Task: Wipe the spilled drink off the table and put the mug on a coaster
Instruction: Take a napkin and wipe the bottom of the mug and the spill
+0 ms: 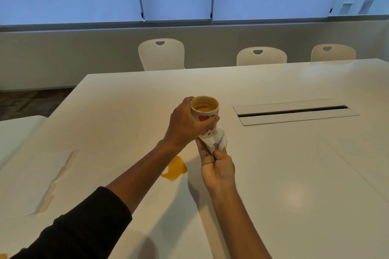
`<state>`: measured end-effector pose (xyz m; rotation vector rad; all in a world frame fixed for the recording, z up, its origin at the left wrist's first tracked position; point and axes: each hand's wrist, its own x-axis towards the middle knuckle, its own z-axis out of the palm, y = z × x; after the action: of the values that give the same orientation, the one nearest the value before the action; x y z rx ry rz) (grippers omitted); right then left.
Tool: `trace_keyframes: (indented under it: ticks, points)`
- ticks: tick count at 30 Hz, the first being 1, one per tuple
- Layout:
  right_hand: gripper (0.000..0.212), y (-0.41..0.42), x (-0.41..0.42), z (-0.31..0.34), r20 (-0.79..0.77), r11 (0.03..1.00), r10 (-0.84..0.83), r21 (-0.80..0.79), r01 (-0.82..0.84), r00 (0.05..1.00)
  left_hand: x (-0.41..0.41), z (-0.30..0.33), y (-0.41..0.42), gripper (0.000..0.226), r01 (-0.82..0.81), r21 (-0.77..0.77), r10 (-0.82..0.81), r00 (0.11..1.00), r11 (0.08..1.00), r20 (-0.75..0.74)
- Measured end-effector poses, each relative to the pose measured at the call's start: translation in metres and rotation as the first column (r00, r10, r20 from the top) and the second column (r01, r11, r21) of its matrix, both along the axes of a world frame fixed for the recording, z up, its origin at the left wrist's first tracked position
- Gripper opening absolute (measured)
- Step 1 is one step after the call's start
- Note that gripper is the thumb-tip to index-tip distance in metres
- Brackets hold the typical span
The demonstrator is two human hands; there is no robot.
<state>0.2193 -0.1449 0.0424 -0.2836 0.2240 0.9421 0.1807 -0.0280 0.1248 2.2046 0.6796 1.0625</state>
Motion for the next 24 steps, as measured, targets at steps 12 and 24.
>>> trace_keyframes:
  ticks: [12,24]
  points:
    - [0.034,-0.028,0.015,-0.005,0.09,0.994,0.089,-0.077,-0.082,0.992,-0.01,0.0,0.002,0.08,0.0,0.009,0.0,1.0,1.0,0.003]
    - [0.023,-0.05,0.033,-0.01,0.487,0.909,0.224,-0.417,0.0,0.844,-0.023,-0.001,0.002,0.088,0.028,-0.034,-0.028,1.0,0.999,-0.014]
